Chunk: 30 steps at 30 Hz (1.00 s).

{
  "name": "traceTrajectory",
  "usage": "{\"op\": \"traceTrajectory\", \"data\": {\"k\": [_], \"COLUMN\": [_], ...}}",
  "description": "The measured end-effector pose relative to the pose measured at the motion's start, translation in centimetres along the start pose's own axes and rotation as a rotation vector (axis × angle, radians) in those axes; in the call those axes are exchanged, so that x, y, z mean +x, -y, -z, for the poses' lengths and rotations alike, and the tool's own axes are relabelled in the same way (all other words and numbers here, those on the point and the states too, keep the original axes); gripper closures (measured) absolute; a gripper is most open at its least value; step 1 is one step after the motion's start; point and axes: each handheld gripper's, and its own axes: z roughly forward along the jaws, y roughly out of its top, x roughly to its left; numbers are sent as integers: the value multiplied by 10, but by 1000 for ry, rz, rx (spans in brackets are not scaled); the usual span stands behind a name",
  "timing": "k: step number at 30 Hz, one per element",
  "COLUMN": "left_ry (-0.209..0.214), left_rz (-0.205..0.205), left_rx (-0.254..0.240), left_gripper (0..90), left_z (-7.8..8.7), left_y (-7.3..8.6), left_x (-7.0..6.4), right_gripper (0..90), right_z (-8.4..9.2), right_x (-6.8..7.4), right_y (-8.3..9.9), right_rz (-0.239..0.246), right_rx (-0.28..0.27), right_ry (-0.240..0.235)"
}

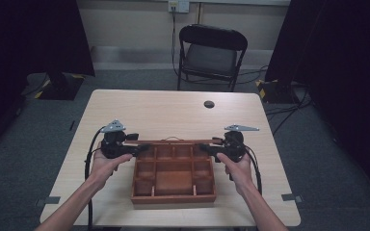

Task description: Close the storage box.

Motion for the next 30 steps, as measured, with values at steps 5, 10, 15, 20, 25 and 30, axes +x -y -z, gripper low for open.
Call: {"op": "traceTrajectory", "data": {"k": [5,10,15,20,25,30], "left_ry": [25,23,26,32,33,28], "left_rz": [34,32,43,43,39,39], "left_rx": [25,27,23,16,20,21], "left_gripper": [225,223,221,249,244,241], "left_z": [-1,-1,-1,0,0,0], "left_y": [2,1,2,3,4,5], "left_x": [4,6,6,6,6,5], "right_gripper": [248,256,275,314,358,356], "right_z": [2,13,25,25,21,26], "right_x": [1,-2,-11,-20,-29,-38], "right_y": [4,7,14,15,15,14], "right_rz": [-8,-14,-39,-42,-11,-50], "right_rx": [4,4,32,62,97,74], "right_ry": [17,34,49,70,158,192]}}
